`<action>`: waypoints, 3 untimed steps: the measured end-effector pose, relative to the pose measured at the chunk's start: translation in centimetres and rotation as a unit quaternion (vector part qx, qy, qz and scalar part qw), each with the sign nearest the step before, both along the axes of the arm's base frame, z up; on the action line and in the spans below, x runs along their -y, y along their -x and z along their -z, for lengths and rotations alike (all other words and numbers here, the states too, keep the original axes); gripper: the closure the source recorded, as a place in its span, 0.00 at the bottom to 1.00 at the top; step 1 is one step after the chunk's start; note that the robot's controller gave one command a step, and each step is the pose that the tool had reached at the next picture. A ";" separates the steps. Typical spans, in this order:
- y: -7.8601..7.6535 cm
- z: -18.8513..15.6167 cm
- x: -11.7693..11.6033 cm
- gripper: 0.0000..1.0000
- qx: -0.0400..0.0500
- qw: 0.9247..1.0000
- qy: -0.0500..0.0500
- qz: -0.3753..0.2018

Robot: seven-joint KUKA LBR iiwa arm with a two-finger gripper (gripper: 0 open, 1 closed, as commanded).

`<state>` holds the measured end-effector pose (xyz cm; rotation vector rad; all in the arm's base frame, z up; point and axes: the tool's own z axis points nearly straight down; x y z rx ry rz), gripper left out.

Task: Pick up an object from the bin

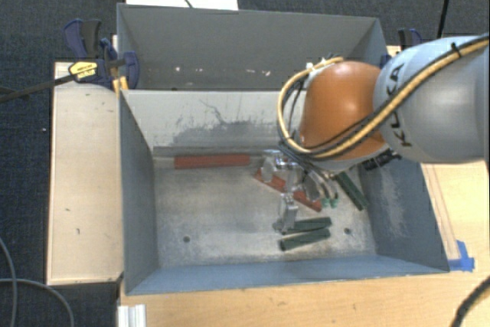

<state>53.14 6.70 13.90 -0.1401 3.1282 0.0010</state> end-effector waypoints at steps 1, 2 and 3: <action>0.3 4.8 3.3 0.00 -0.005 1.000 0.001 0.016; 1.1 2.5 5.8 0.00 -0.006 1.000 0.000 -0.004; 5.3 6.7 6.8 1.00 -0.006 0.998 0.000 0.056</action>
Offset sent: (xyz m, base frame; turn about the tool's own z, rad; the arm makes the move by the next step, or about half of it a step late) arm -0.0143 -0.0760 -0.0037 -0.0282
